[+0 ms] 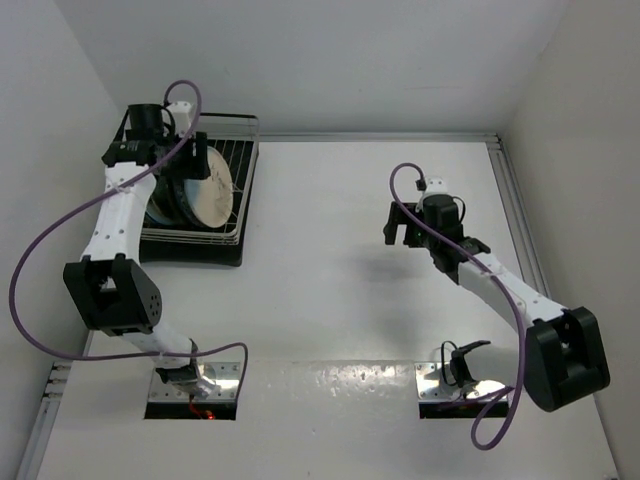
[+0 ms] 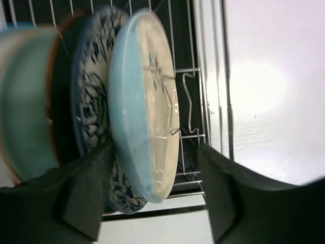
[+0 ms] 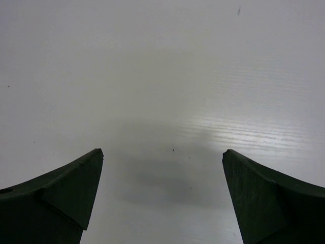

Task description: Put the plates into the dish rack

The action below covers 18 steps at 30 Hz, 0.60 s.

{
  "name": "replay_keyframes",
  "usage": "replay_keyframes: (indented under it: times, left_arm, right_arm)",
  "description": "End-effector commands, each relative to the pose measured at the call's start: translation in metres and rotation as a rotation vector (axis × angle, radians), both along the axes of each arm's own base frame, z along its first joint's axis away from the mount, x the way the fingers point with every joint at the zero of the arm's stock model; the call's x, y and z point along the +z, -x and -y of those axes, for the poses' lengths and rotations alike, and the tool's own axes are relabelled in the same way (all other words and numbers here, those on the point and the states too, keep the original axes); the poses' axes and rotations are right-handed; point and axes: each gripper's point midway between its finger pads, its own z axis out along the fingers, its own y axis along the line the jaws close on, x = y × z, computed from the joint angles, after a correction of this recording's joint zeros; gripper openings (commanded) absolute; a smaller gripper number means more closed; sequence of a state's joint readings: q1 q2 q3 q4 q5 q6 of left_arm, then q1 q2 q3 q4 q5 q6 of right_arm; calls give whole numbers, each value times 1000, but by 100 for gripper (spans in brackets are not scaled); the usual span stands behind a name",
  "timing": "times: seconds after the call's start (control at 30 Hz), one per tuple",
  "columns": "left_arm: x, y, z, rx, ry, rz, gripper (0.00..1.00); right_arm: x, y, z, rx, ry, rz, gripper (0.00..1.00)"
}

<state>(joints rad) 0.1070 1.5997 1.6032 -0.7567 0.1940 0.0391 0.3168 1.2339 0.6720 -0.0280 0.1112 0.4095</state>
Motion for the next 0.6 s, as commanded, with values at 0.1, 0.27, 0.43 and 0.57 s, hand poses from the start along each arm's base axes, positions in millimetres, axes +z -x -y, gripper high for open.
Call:
replay_keyframes:
  times: [0.1,0.27,0.43,0.57]
  left_arm:
    - [122,6,-13,-45,-115,282,82]
    - [115,68,-2,-258,-314,200,84]
    - [31,158,5,-518,-451,14,84]
    - [-18,217,7,-597,-504,-11,84]
  right_arm:
    - [12,11,14,-36,38,42,100]
    - [16,28,23,-67,19,85,100]
    - [21,39,32,-118,-18,152,100]
    - [21,47,28,-106,-62,160,100]
